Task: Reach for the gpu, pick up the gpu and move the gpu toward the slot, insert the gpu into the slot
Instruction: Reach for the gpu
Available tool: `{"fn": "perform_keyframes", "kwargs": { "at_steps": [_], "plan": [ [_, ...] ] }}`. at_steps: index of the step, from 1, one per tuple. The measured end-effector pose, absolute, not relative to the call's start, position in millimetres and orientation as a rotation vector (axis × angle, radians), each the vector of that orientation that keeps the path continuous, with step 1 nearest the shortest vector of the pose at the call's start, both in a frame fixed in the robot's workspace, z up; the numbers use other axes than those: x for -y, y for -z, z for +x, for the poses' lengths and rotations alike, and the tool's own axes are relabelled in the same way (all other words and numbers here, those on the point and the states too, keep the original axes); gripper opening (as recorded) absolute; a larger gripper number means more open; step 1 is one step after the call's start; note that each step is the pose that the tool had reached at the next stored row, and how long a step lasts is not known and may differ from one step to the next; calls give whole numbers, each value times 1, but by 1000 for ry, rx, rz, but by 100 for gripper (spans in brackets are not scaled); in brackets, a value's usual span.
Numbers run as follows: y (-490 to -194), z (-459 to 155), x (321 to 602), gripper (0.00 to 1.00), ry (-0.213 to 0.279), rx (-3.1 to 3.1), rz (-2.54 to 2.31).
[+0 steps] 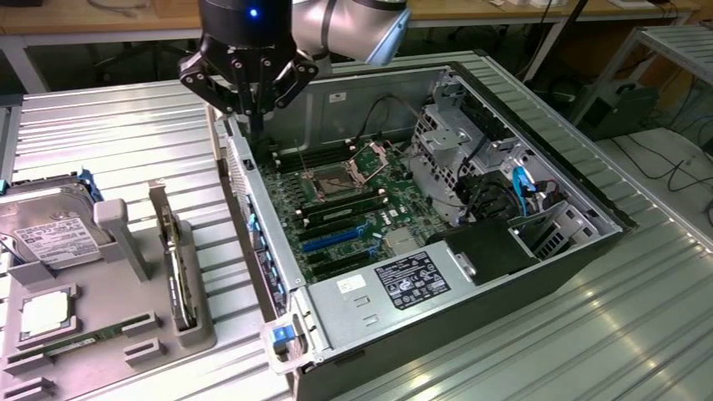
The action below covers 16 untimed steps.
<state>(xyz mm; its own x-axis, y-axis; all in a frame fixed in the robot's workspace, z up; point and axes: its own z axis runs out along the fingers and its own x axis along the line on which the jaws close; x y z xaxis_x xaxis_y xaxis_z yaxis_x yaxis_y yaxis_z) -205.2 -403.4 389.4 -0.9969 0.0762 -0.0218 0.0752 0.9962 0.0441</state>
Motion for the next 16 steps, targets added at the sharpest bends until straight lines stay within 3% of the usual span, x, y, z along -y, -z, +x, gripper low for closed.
{"fn": "perform_keyframes", "kwargs": {
  "at_steps": [16],
  "plan": [
    [-387,-217,404,11,-67,-3121,119]
  ]
}}
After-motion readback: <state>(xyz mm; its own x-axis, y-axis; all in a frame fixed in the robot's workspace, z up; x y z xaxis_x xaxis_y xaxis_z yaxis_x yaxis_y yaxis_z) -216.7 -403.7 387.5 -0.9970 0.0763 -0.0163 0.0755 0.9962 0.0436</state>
